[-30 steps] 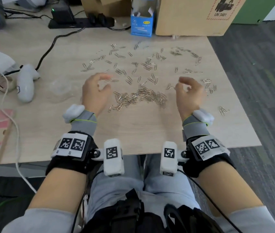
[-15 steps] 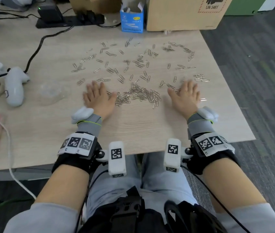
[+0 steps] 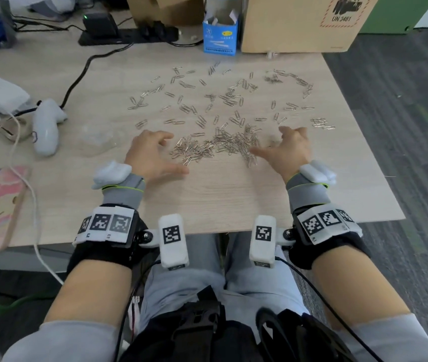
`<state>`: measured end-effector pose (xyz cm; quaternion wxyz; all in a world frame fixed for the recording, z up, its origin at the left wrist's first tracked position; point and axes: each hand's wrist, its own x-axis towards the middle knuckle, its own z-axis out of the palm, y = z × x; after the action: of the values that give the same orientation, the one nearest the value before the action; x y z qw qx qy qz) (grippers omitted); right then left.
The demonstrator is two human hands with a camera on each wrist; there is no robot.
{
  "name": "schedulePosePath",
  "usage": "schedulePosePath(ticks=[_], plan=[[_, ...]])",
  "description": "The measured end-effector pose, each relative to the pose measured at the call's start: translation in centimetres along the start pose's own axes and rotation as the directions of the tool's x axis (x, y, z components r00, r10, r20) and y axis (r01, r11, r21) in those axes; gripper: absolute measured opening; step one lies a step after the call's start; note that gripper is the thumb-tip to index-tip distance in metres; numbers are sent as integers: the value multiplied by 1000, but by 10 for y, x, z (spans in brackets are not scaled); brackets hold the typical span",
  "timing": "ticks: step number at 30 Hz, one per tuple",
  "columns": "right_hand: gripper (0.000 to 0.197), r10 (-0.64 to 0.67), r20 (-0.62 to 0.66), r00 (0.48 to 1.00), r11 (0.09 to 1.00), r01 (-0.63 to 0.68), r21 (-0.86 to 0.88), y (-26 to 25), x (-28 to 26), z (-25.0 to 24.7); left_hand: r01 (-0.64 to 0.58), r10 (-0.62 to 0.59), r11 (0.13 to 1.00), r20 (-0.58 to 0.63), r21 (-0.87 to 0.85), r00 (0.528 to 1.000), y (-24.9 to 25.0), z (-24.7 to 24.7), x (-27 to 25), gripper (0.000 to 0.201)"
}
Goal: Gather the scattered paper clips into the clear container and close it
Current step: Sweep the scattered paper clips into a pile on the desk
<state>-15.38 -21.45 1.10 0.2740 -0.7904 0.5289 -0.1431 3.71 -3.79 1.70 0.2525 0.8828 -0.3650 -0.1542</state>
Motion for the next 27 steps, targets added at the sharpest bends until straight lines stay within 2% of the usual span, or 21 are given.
schedulePosePath(ticks=[3,6,8,11,13,16,18,19,21,23,25,27], plan=[[58,-53,93,994,997,48,57,-4,0,10,-14,15,988,4,-154,1000,0,12,4,59],[42,-142,121,983,983,125,137,-14,0,19,-44,32,973,-59,-225,998,8,25,13,38],[40,-168,127,978,972,143,184,-20,0,27,-75,53,968,-94,-241,994,17,36,20,31],[39,-182,146,973,956,140,258,-27,9,35,-128,112,964,-83,-234,990,31,44,34,27],[35,-162,99,982,936,121,330,-26,14,33,-173,154,949,-91,-263,984,34,43,39,26],[32,-35,-124,992,938,75,337,-16,36,19,-178,106,947,-263,-268,959,23,31,56,22],[42,40,-244,969,982,8,190,-2,45,9,-143,79,978,-367,-151,927,8,24,63,26],[49,70,-249,966,993,-45,105,4,51,5,-105,67,991,-368,-86,927,1,20,67,32],[64,155,-194,969,986,-164,-28,14,62,4,19,-10,999,-294,26,956,-9,16,71,47],[74,238,-137,962,966,-249,-69,19,75,6,178,-152,977,-208,114,966,-12,17,77,61],[78,254,-77,964,963,-259,-75,18,83,10,268,-247,947,-128,177,960,-11,21,81,68],[77,193,-23,981,973,-195,-124,14,83,14,272,-261,935,-78,229,962,-9,28,80,71]])
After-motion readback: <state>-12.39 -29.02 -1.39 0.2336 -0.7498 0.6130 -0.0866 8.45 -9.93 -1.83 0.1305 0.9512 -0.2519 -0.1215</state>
